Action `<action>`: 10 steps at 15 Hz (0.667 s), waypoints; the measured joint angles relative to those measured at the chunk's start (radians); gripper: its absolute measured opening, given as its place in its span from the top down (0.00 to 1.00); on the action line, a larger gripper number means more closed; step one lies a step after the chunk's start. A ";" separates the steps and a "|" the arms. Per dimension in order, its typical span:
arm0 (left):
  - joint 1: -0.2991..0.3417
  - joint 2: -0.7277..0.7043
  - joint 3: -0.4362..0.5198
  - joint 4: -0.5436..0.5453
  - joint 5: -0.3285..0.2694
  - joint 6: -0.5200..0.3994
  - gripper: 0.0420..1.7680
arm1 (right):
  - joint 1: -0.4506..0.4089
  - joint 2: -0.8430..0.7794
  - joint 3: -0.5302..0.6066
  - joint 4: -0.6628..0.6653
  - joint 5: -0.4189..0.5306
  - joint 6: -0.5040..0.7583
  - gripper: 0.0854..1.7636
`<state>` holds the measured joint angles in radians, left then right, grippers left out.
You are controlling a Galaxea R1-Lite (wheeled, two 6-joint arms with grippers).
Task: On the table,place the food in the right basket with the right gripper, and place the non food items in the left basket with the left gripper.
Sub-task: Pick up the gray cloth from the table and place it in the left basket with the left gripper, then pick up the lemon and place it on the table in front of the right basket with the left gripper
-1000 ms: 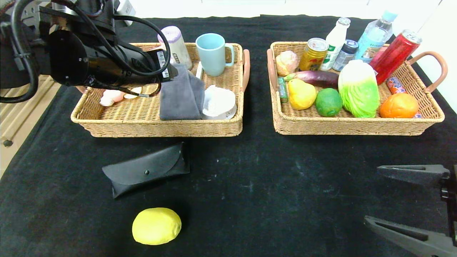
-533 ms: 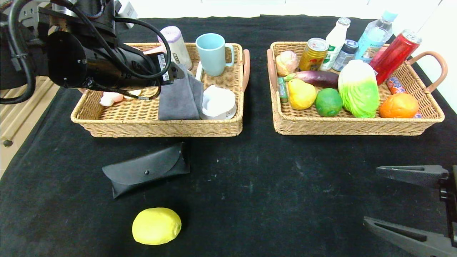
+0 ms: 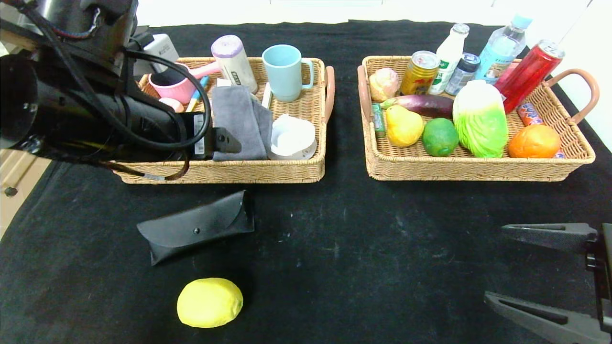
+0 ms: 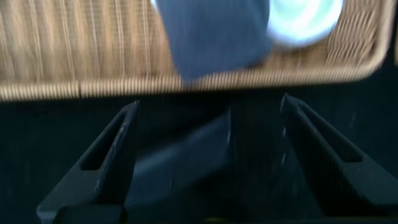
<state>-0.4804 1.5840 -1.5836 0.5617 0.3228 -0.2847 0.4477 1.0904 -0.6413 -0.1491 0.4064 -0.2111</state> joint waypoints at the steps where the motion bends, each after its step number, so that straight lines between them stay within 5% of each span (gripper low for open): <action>1: -0.015 -0.019 0.012 0.063 -0.001 -0.017 0.09 | 0.001 0.001 0.001 0.000 0.000 -0.001 0.03; 5: -0.115 -0.065 0.079 0.214 -0.003 -0.183 0.06 | 0.003 0.003 0.003 0.000 0.000 -0.001 0.03; 10: -0.166 -0.090 0.251 0.223 -0.015 -0.260 0.05 | 0.004 0.003 0.004 0.000 0.000 -0.001 0.03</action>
<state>-0.6464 1.4936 -1.3326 0.7845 0.3079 -0.5445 0.4513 1.0938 -0.6374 -0.1491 0.4068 -0.2117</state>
